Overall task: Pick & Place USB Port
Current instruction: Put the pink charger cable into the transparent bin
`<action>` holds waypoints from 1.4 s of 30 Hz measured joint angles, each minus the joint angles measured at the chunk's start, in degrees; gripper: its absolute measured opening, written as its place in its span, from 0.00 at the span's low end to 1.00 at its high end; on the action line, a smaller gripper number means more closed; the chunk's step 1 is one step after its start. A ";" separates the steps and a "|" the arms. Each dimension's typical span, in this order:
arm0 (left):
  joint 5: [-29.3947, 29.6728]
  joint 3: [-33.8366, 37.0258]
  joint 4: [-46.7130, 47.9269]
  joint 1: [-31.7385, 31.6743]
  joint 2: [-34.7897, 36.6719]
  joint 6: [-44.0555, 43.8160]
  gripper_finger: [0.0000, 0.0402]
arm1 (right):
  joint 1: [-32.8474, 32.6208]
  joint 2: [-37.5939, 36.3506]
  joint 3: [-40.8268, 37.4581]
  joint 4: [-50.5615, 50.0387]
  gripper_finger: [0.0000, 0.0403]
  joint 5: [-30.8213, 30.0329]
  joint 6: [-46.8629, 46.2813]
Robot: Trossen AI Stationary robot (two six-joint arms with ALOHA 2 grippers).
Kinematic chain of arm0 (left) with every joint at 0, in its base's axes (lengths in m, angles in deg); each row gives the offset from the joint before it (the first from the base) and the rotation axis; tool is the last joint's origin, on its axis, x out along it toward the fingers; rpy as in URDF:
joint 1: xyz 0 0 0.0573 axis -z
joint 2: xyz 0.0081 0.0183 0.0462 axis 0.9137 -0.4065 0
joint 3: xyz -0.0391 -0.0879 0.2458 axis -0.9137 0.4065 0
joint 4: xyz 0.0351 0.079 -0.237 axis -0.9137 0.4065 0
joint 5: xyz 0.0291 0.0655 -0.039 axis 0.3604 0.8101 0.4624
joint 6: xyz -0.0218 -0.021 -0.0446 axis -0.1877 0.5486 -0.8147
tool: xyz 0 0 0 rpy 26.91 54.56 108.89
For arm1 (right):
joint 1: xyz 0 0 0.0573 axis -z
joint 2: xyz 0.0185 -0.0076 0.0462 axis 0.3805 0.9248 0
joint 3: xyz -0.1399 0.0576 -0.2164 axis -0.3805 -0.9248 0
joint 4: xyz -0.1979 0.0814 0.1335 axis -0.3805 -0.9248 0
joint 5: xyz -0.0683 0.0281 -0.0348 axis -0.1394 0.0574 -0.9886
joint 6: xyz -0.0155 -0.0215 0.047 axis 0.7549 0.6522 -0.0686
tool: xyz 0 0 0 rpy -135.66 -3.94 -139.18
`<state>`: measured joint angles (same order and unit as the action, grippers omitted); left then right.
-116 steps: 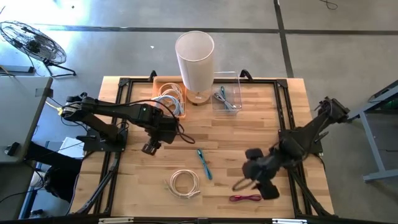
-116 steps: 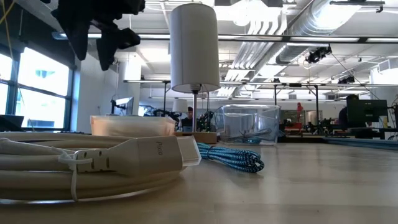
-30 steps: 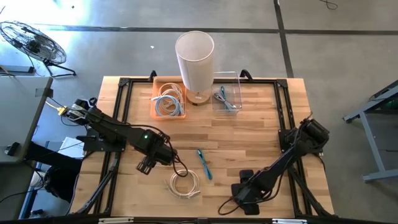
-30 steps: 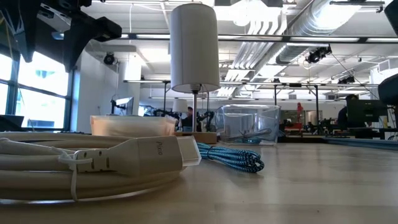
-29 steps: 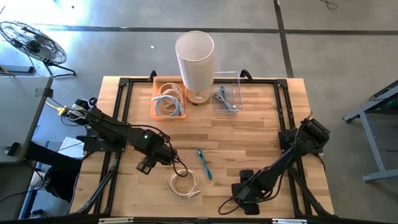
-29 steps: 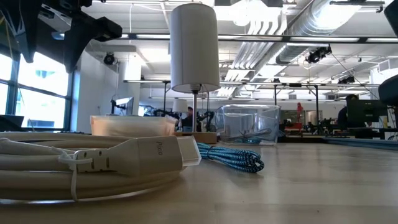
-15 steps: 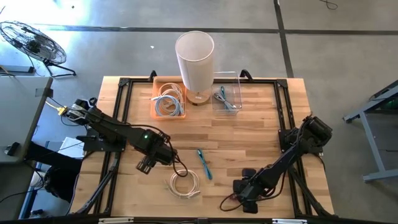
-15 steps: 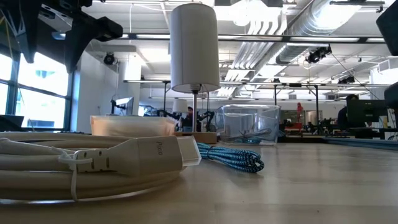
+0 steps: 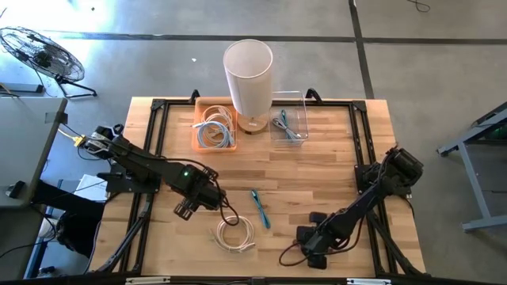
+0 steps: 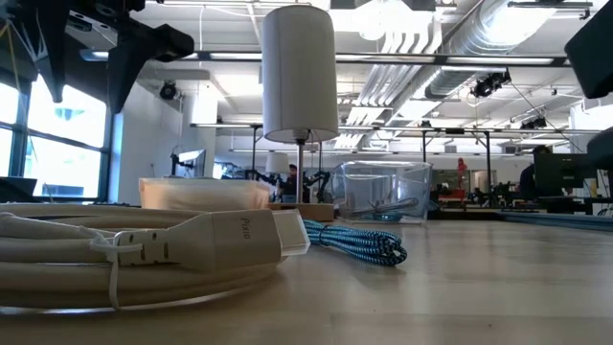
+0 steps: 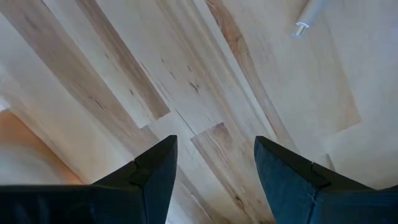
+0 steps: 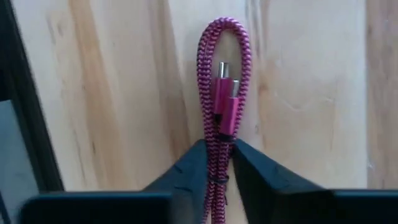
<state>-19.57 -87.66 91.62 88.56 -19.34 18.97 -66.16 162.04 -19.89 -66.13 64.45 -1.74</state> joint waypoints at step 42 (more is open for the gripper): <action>1.49 0.02 10.83 0.02 0.03 -6.02 0.52 | 53.35 -36.90 -0.28 -2.75 0.01 -23.99 13.71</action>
<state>-18.08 -87.63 102.46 88.59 -19.31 12.96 -12.81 125.14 -20.17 -68.88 40.45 11.97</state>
